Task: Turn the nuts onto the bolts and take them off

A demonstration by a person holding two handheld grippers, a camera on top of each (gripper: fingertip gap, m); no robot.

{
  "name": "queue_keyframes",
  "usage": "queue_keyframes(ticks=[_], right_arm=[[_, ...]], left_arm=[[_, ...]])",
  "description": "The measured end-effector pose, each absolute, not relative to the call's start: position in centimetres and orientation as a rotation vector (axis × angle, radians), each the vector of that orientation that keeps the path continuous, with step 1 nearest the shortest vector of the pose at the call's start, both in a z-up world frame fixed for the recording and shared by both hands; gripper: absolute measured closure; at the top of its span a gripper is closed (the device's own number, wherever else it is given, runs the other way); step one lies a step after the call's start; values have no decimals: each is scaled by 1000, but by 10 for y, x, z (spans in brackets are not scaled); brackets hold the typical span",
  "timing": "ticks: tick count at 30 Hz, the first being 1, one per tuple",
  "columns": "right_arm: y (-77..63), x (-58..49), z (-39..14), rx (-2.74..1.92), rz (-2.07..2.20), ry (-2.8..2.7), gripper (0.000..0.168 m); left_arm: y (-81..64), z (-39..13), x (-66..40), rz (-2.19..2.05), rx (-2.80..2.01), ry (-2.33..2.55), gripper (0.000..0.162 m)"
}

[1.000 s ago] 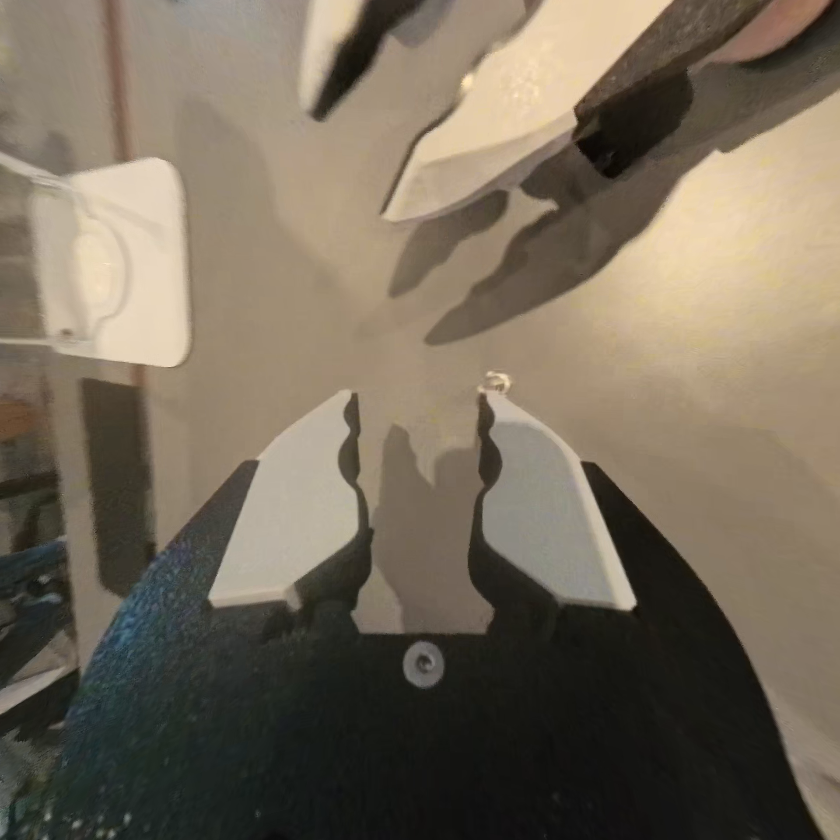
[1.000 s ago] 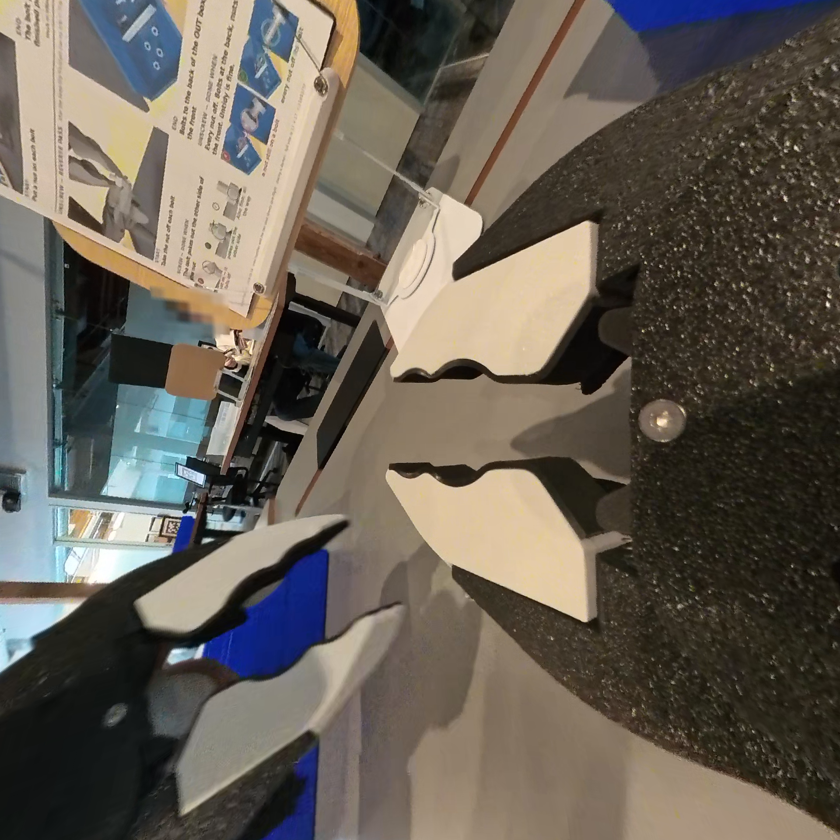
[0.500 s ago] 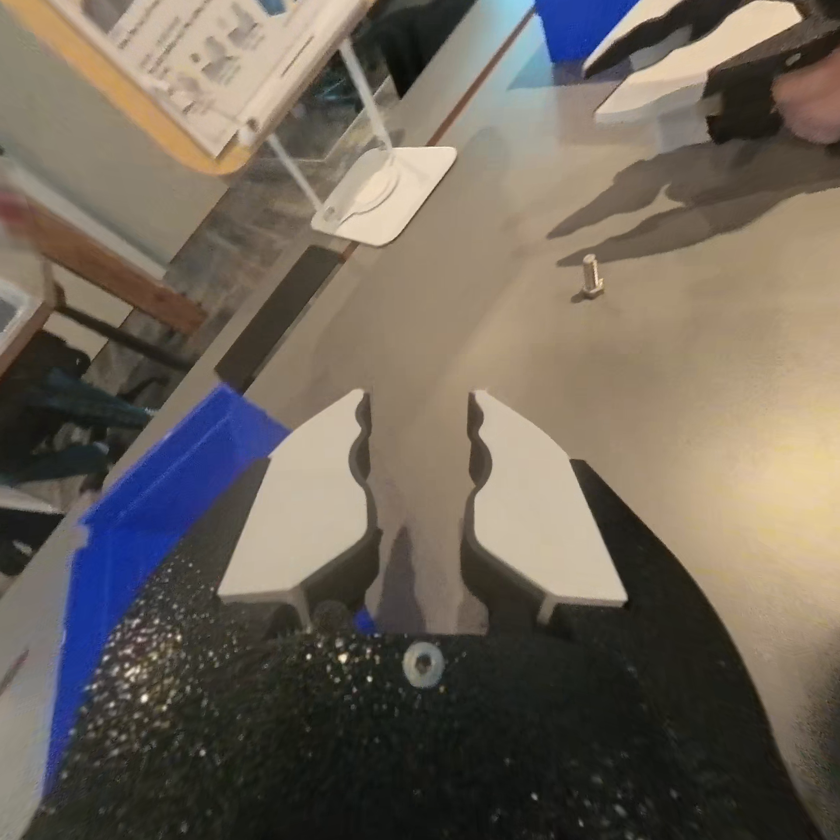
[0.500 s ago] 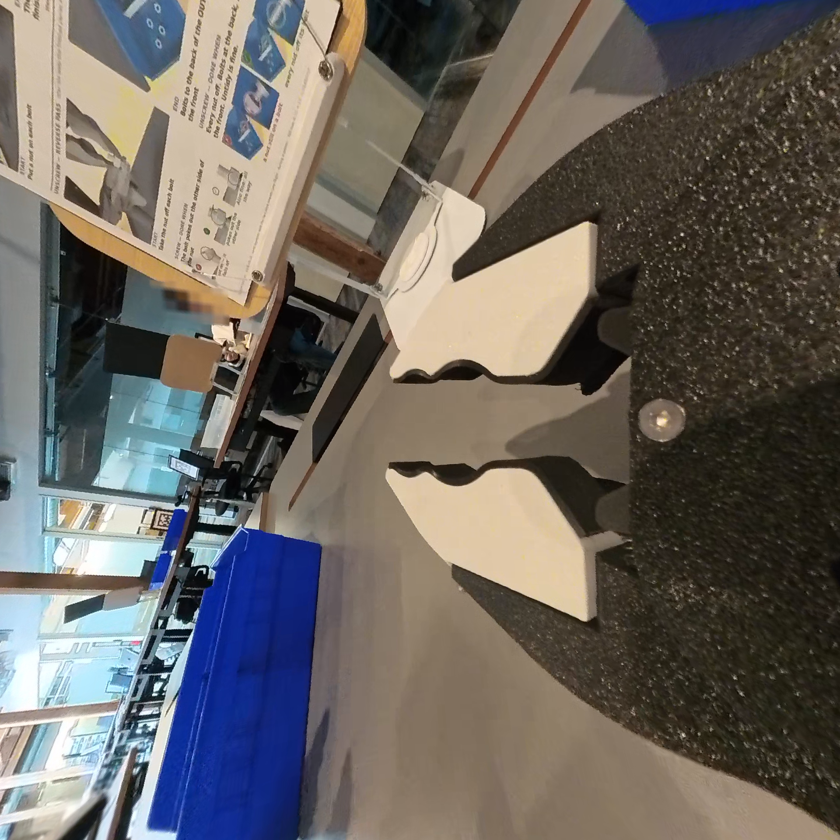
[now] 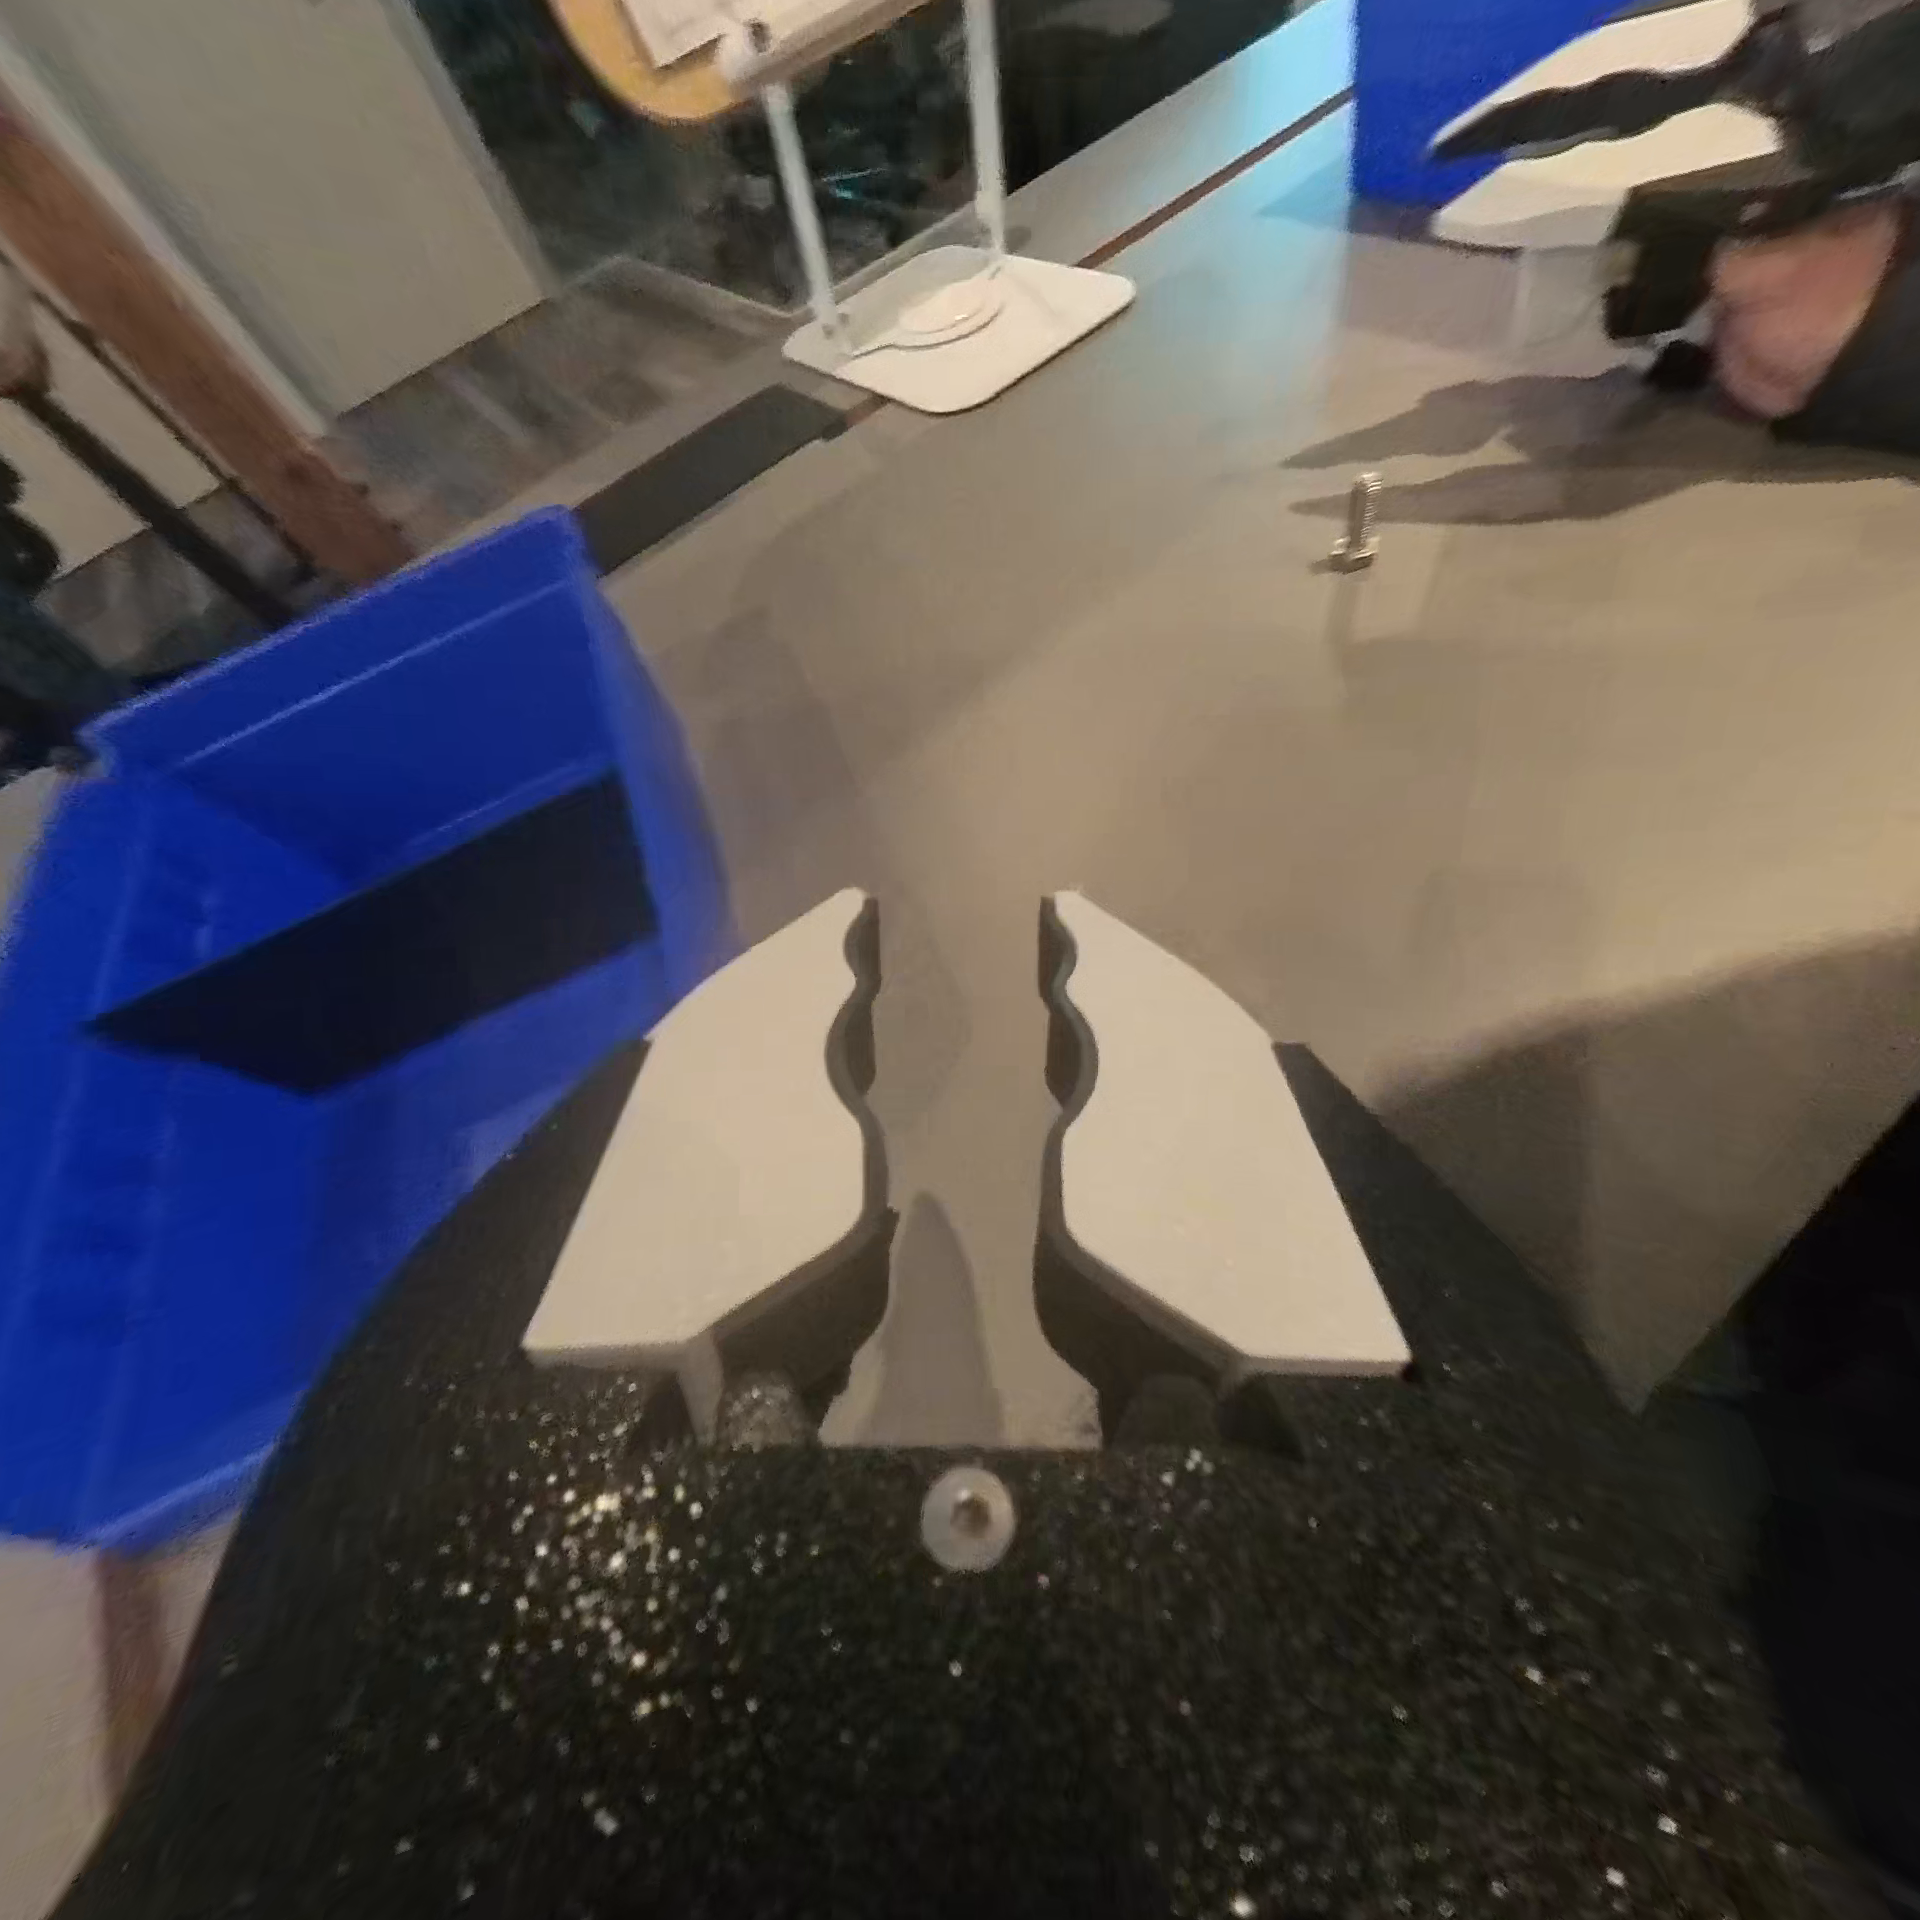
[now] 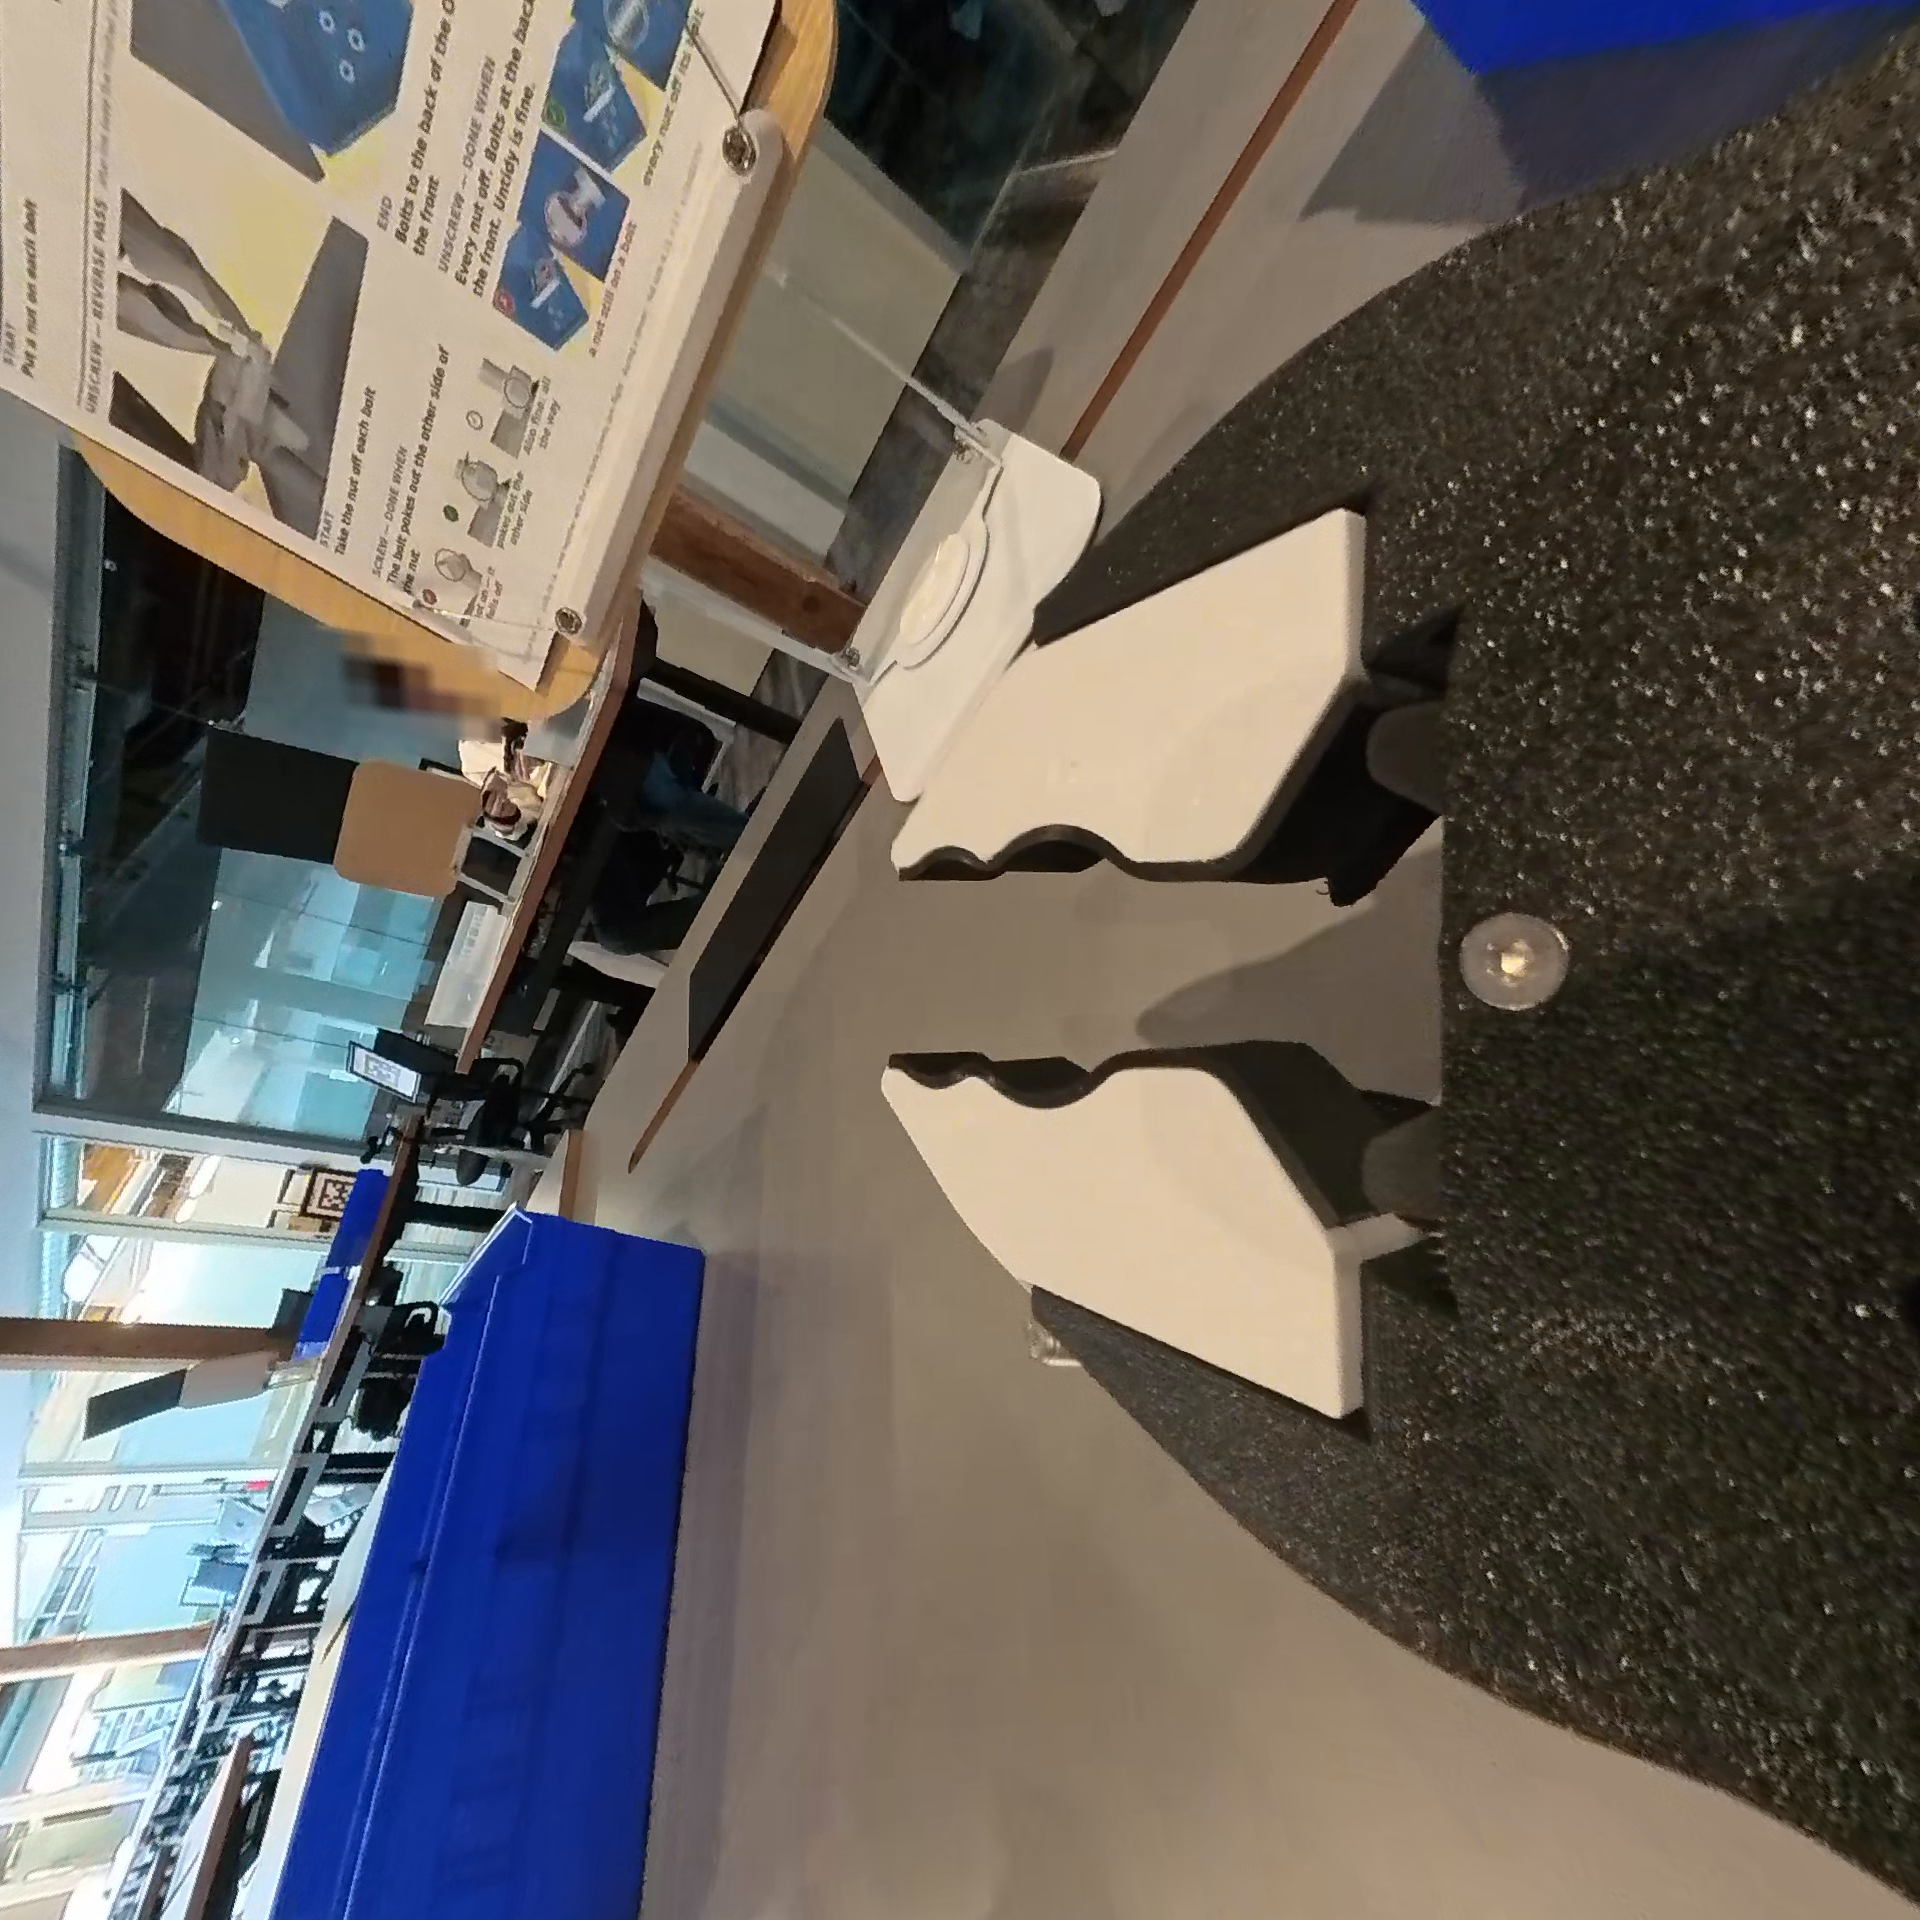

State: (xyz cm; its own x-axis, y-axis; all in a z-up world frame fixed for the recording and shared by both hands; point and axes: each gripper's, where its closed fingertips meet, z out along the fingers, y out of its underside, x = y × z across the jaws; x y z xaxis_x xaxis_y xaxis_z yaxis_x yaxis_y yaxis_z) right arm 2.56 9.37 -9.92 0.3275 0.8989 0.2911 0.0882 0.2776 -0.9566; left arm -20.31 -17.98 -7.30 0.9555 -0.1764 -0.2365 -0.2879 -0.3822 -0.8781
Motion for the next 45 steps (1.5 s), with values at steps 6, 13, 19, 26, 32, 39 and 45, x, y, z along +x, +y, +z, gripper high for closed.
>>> queue_keyframes(ticks=[6,13,19,26,32,39,45], right_arm=[[99,27,-100,-1165,674,-1096,137],[113,32,-102,-1193,537,-1059,139],[131,42,-105,-1271,451,-982,139],[143,43,-116,-1344,350,-986,139],[148,41,-124,-1377,274,-1014,139],[151,41,-127,-1385,233,-1025,139],[151,41,-127,-1388,236,-1021,139]], left_arm=[[-183,-44,-284,399,-2062,407,145],[-156,-84,-334,321,-2389,719,135],[-152,-127,-335,70,-2550,1128,144],[-156,-165,-322,-250,-2597,1421,142],[-166,-187,-320,-394,-2684,1548,140],[-168,-190,-307,-430,-2592,1691,144],[-168,-195,-311,-295,-2587,1839,147]])
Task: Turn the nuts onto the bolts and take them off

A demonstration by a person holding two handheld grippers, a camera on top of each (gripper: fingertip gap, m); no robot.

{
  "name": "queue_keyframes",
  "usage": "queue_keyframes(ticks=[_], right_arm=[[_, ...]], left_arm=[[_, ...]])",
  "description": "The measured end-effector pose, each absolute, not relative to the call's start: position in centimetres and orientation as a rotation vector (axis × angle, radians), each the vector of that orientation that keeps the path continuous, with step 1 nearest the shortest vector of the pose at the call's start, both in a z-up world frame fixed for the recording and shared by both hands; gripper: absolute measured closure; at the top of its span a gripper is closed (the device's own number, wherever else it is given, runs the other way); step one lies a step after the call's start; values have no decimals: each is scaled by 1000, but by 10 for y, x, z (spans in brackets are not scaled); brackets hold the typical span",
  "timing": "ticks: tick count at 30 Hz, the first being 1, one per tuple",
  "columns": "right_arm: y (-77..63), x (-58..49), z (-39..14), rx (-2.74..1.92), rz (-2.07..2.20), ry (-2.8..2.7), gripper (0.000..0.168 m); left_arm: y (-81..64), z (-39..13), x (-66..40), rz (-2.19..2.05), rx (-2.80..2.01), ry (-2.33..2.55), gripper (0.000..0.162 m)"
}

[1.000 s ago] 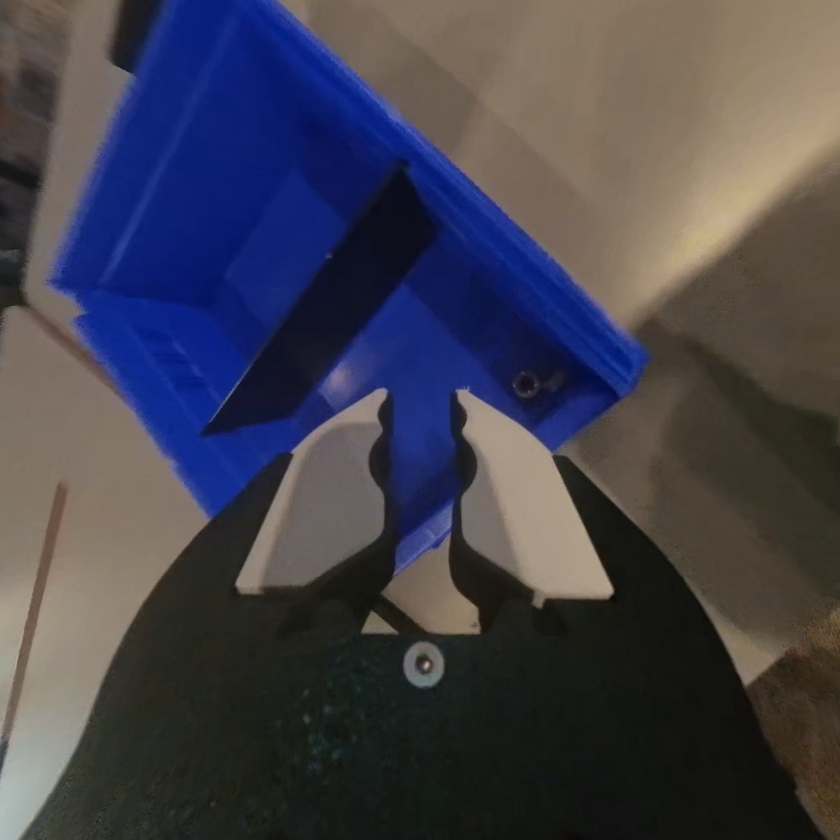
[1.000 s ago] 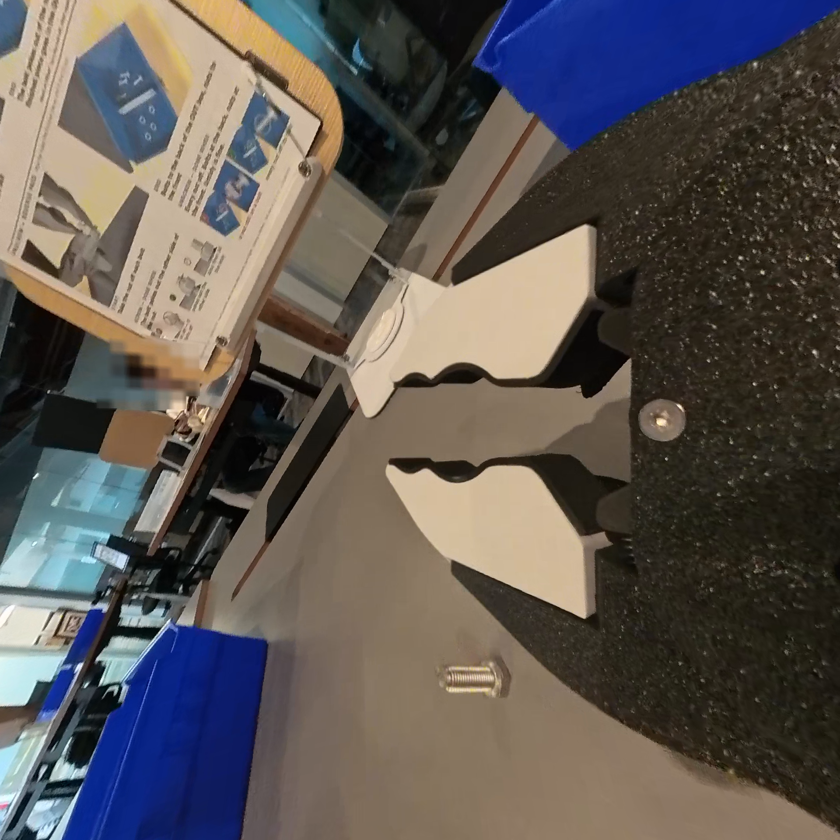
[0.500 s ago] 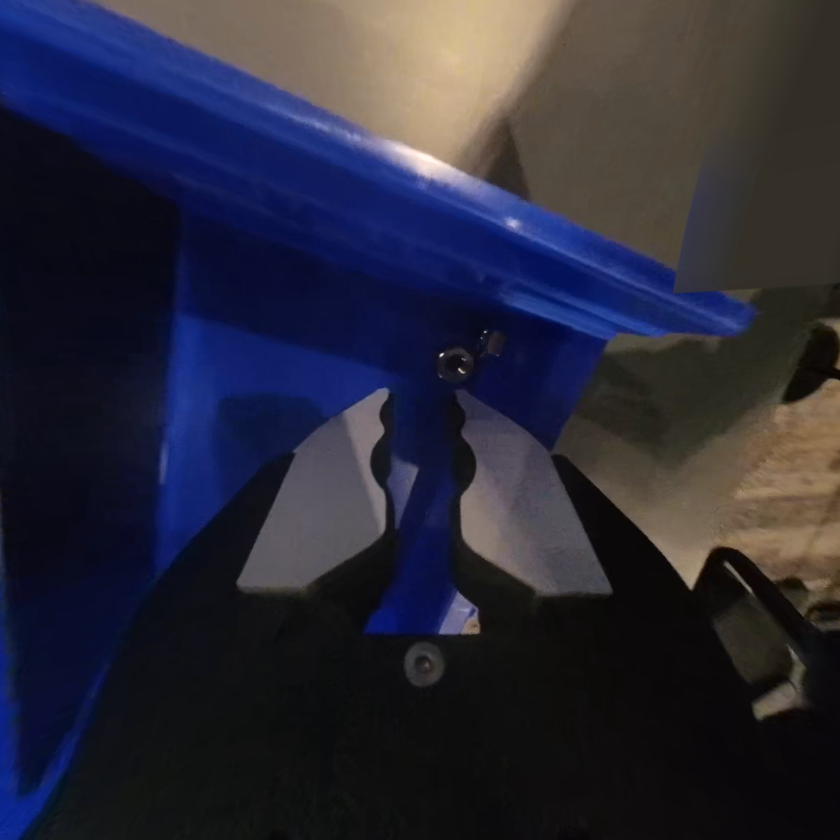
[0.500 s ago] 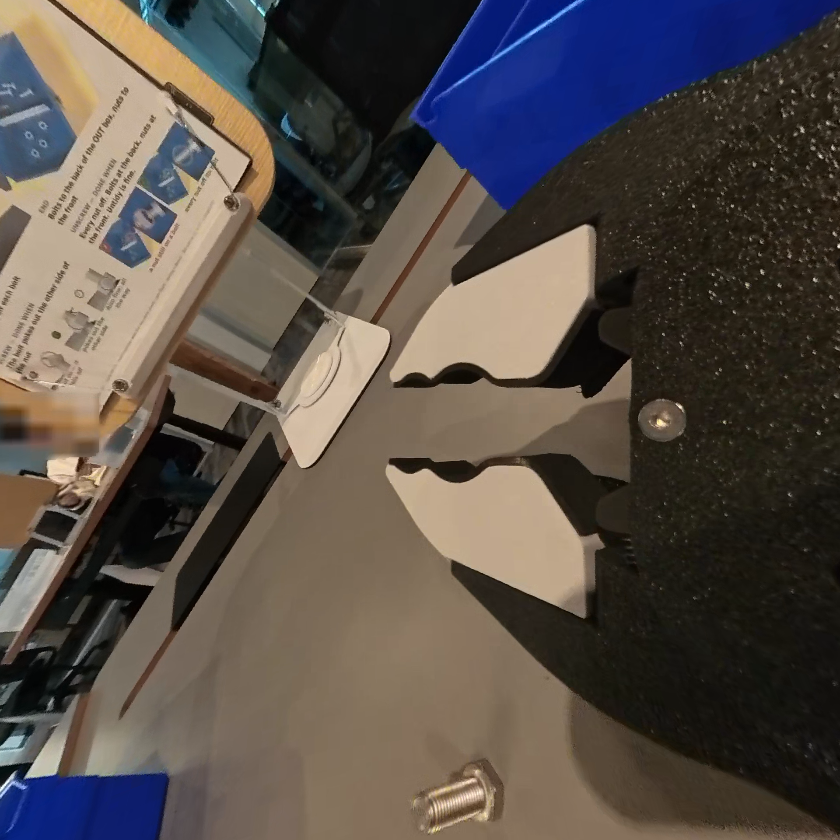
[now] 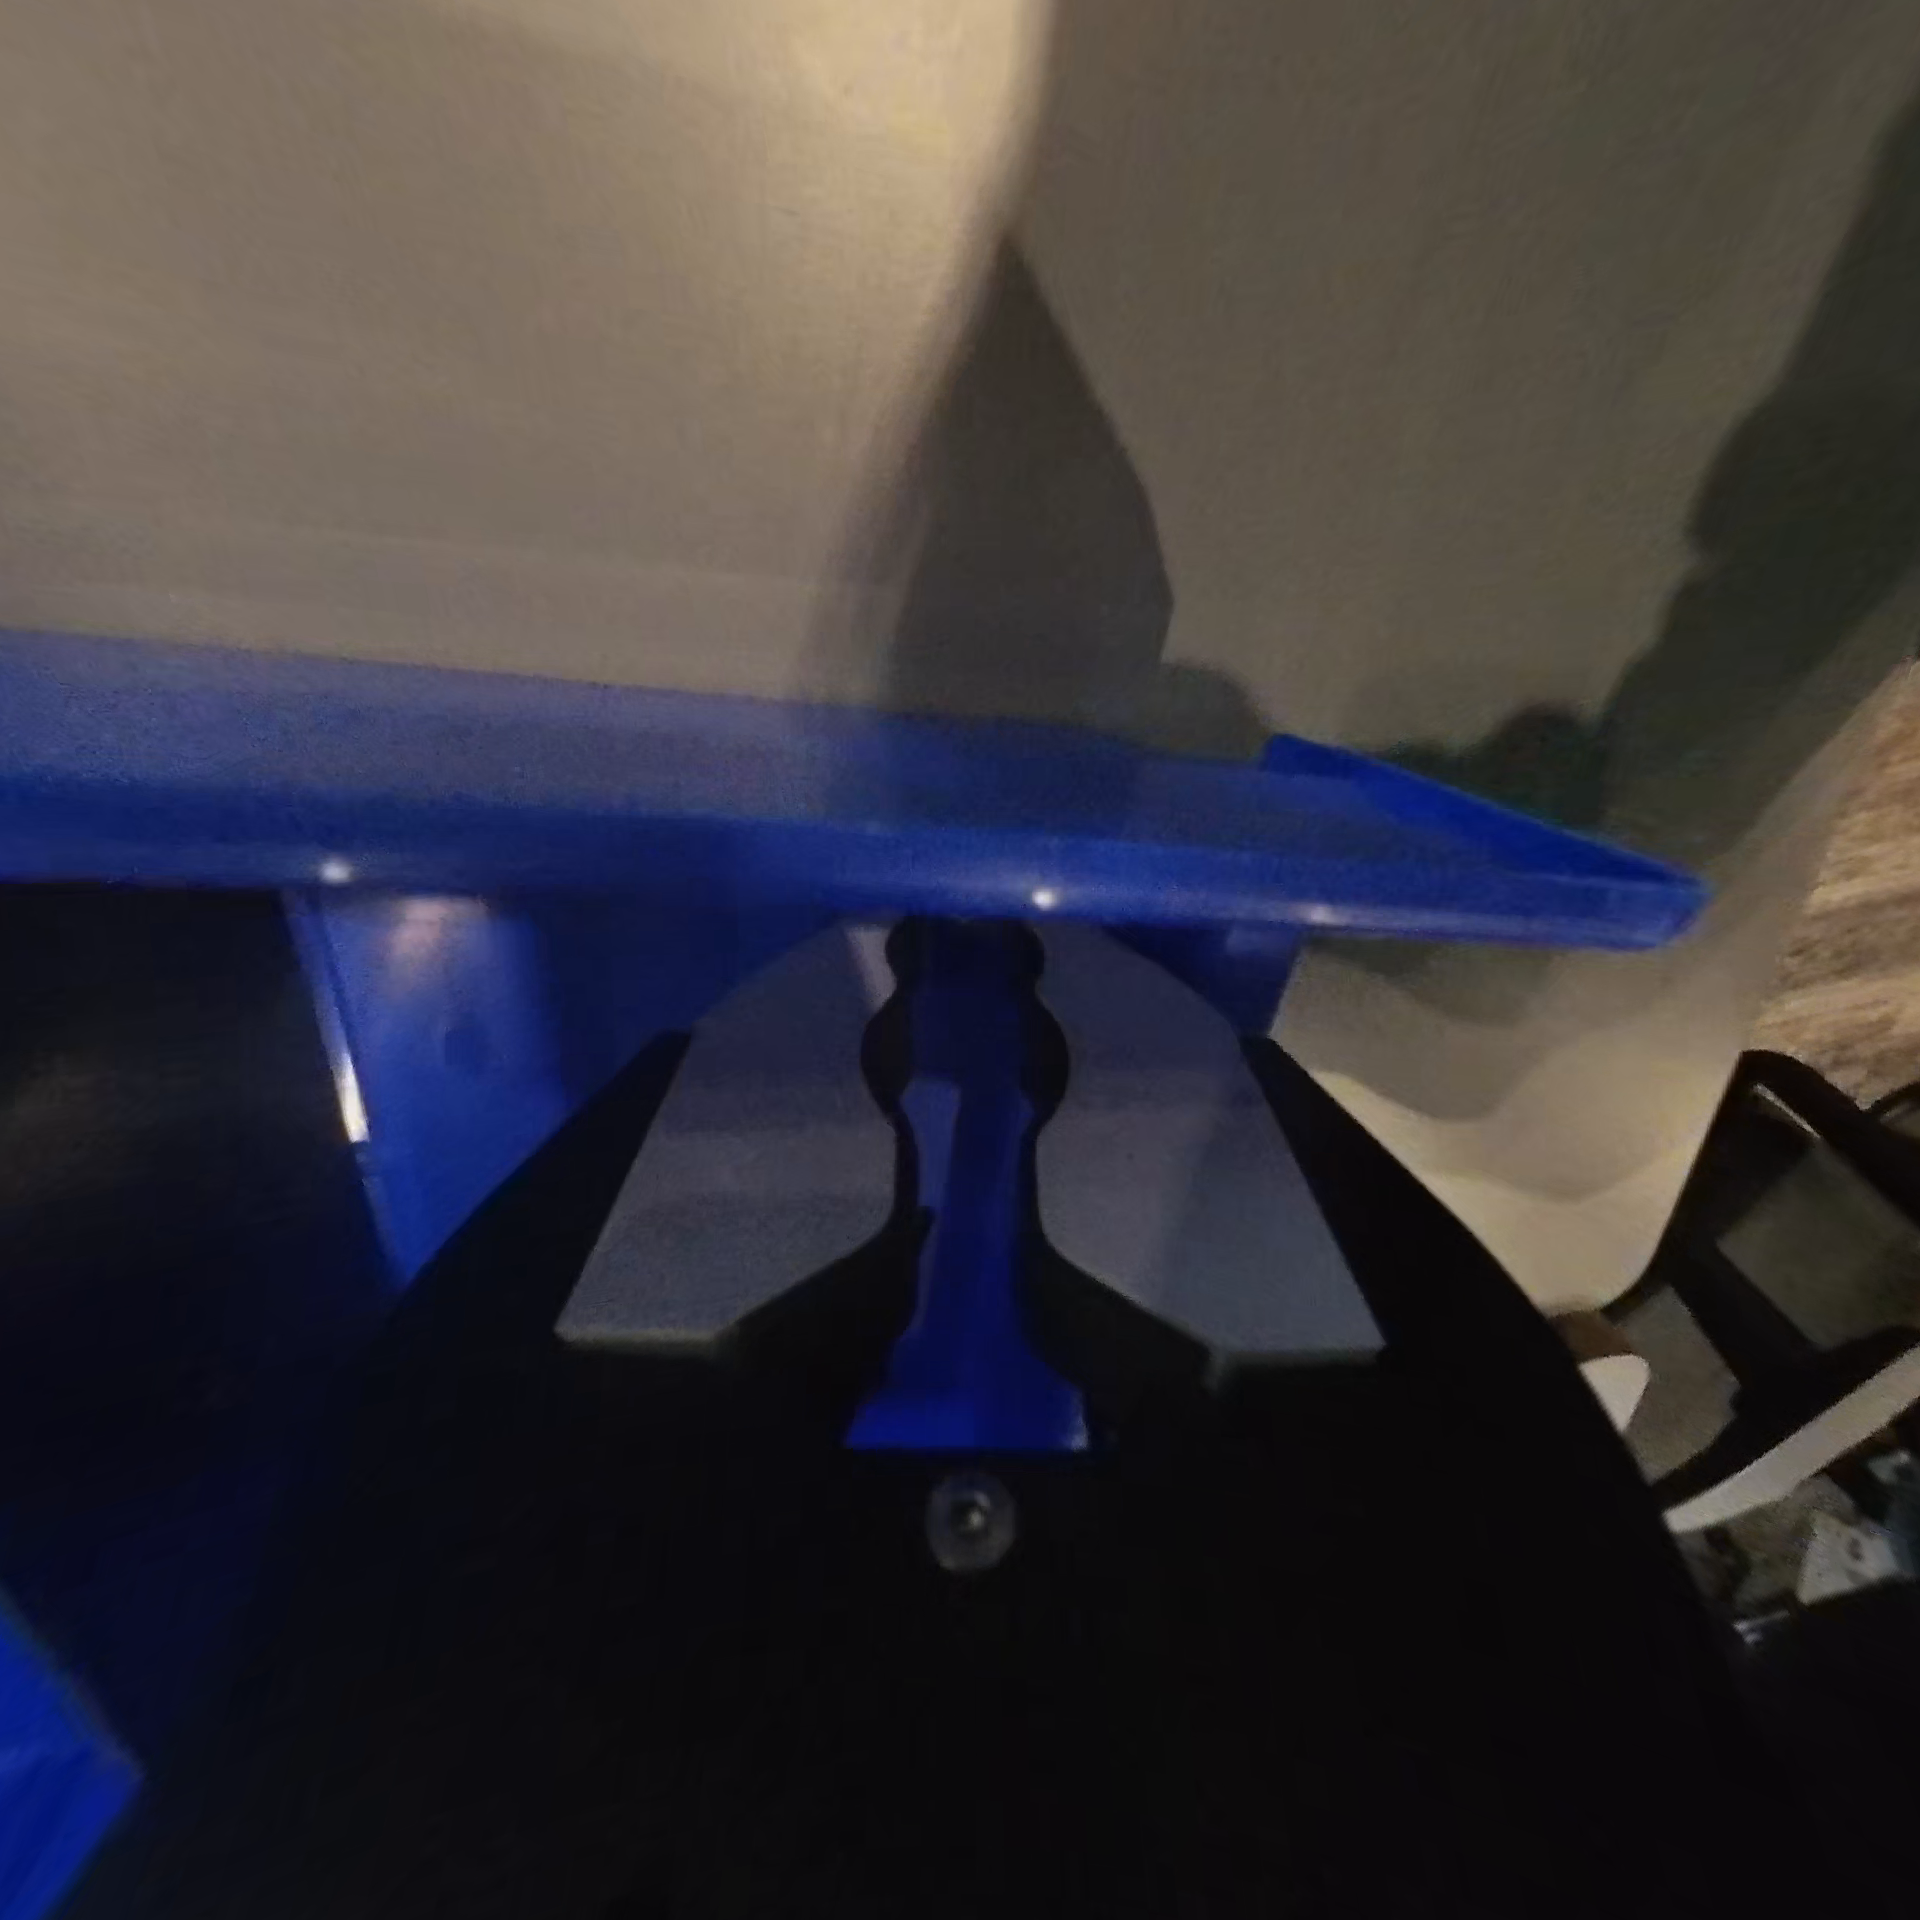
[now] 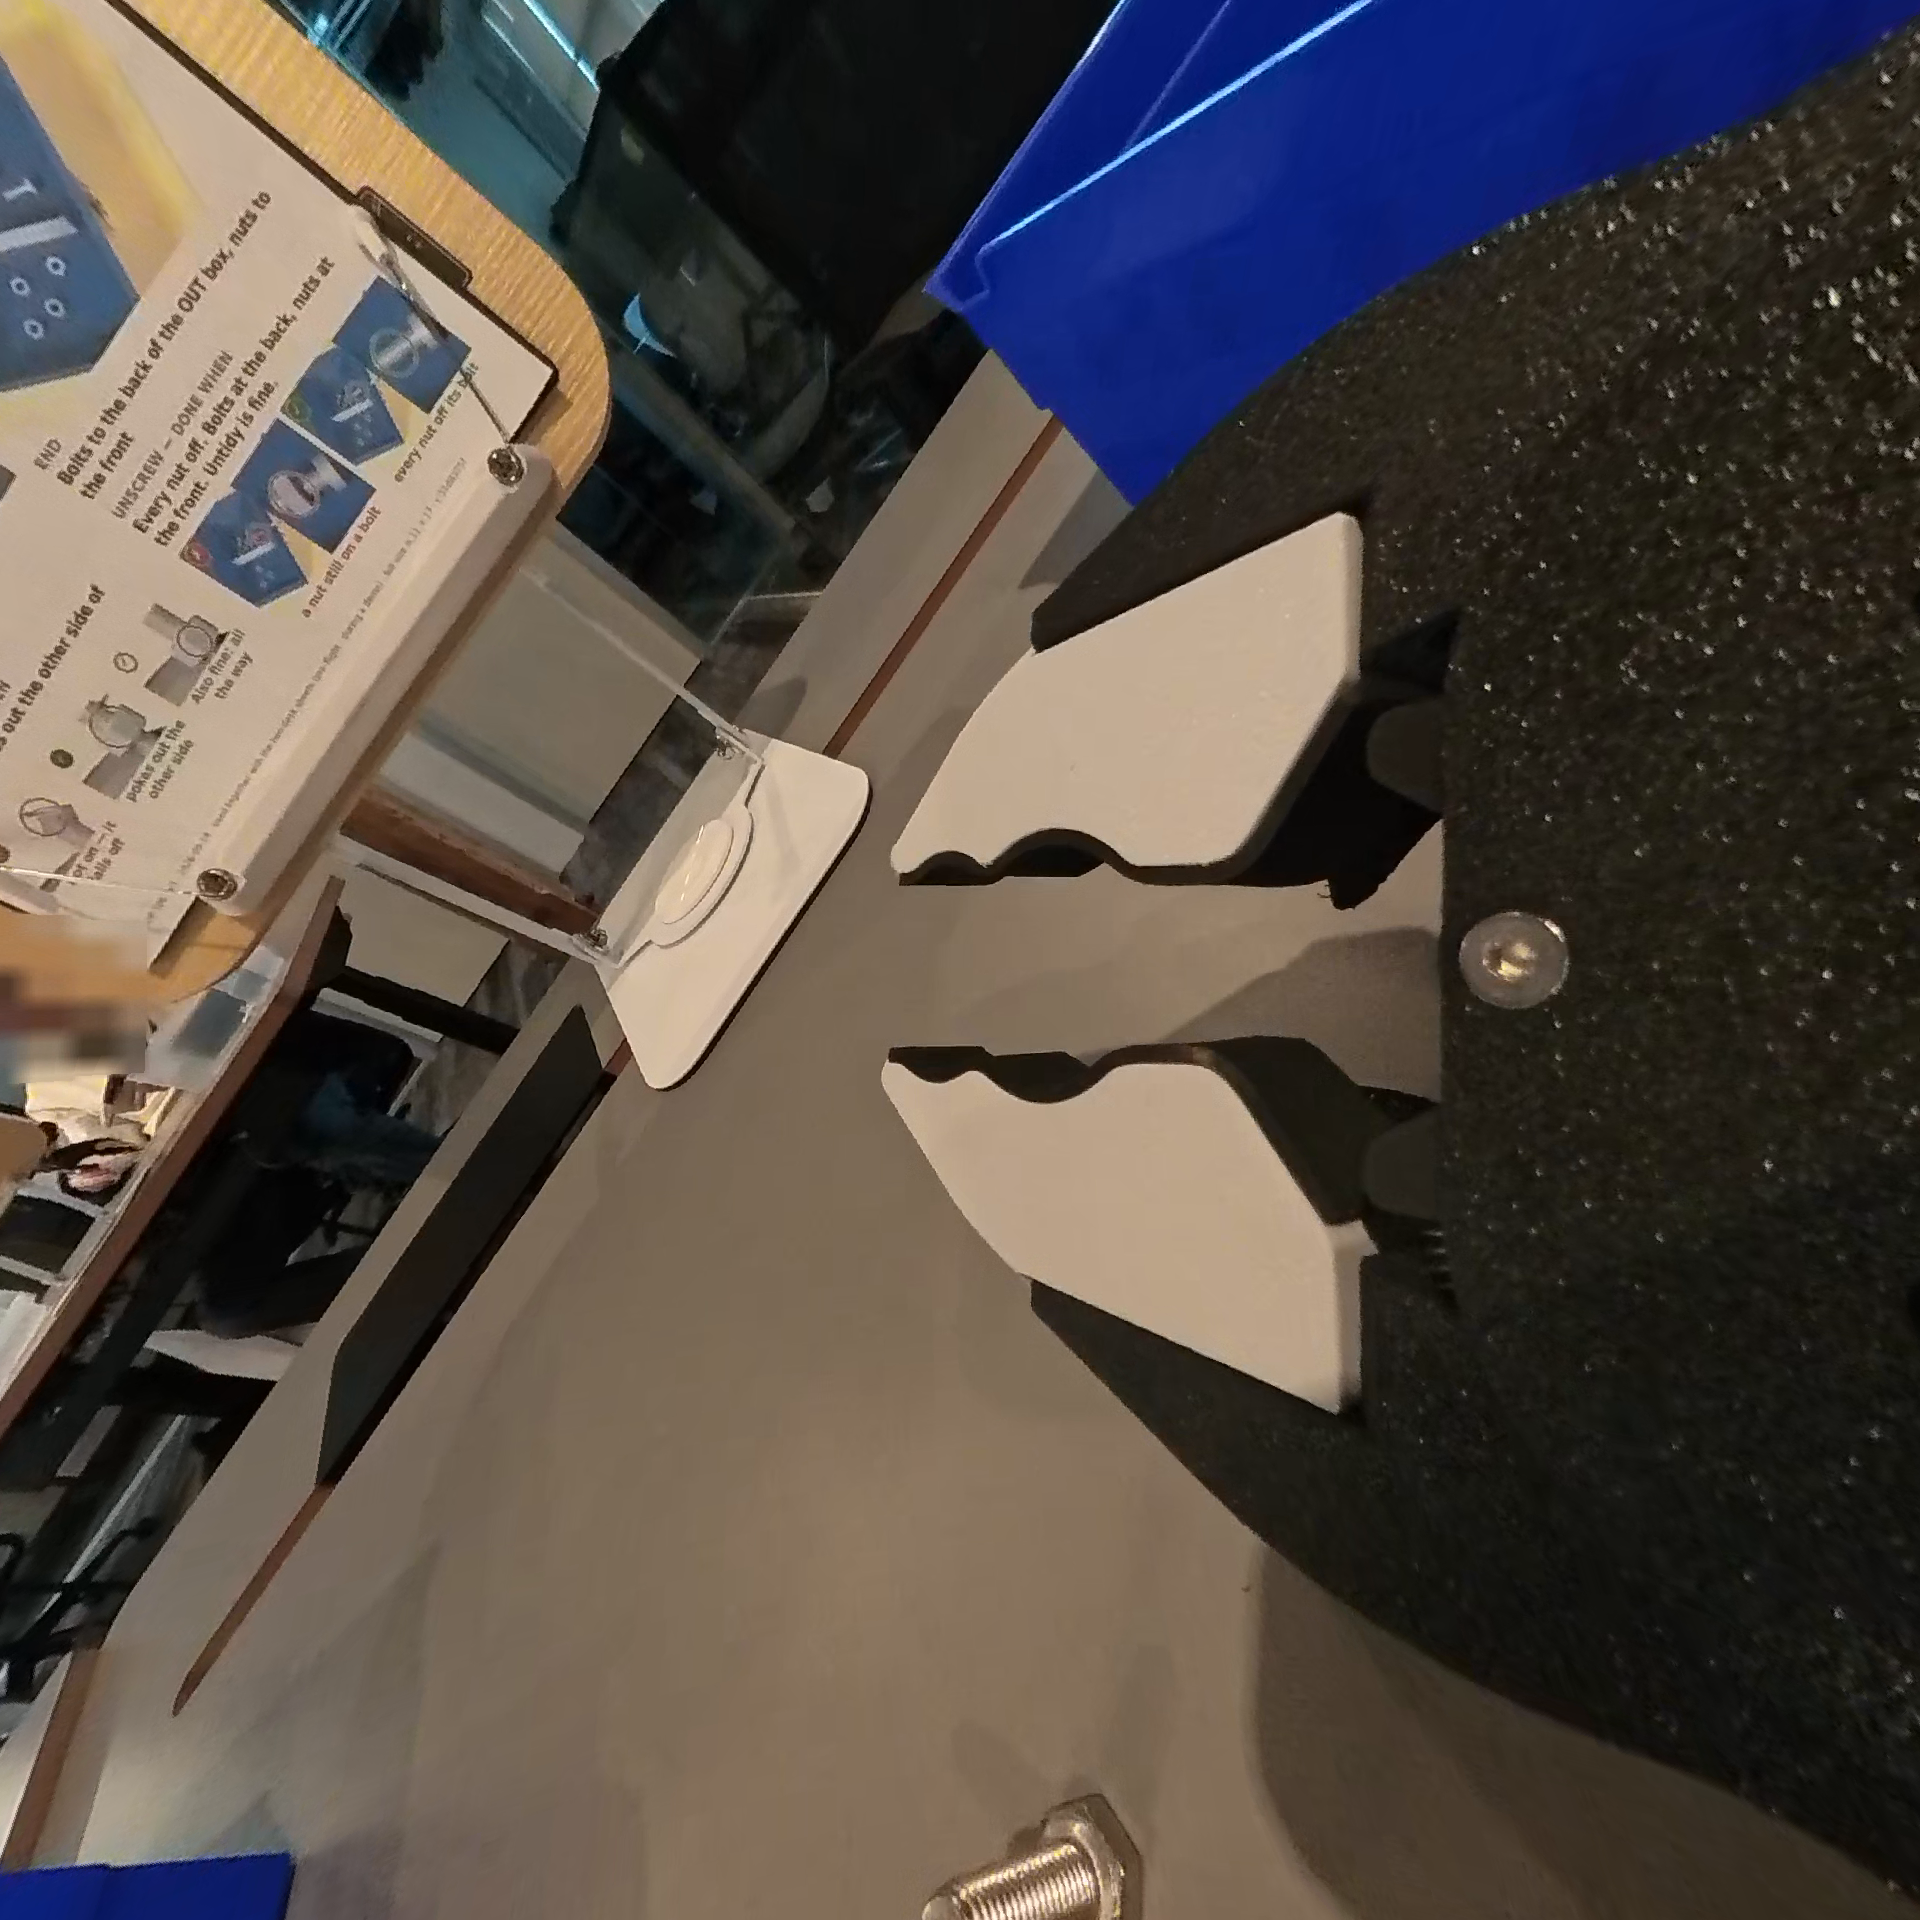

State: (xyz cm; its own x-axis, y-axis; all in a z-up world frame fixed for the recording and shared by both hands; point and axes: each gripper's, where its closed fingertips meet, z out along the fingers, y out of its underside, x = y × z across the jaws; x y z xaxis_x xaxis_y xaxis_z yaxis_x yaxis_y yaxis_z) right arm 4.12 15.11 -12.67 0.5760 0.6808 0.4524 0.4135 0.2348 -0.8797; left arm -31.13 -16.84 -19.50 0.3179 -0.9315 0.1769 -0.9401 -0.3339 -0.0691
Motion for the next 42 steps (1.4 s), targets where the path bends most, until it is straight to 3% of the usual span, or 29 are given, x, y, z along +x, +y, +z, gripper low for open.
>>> queue_keyframes(ticks=[15,19,30,35,42], right_arm=[[151,43,-123,-1374,257,-997,139],[150,44,-122,-1370,262,-992,139],[151,44,-121,-1371,271,-984,139],[151,45,-122,-1375,268,-982,139],[152,45,-122,-1377,263,-984,139]], left_arm=[[-152,-197,-323,144,2470,-1751,129],[-139,-196,-340,35,2527,-1753,135],[-162,-190,-312,269,2479,-1797,128],[-163,-198,-309,245,2411,-1835,129],[-160,-199,-312,225,2405,-1892,144]])
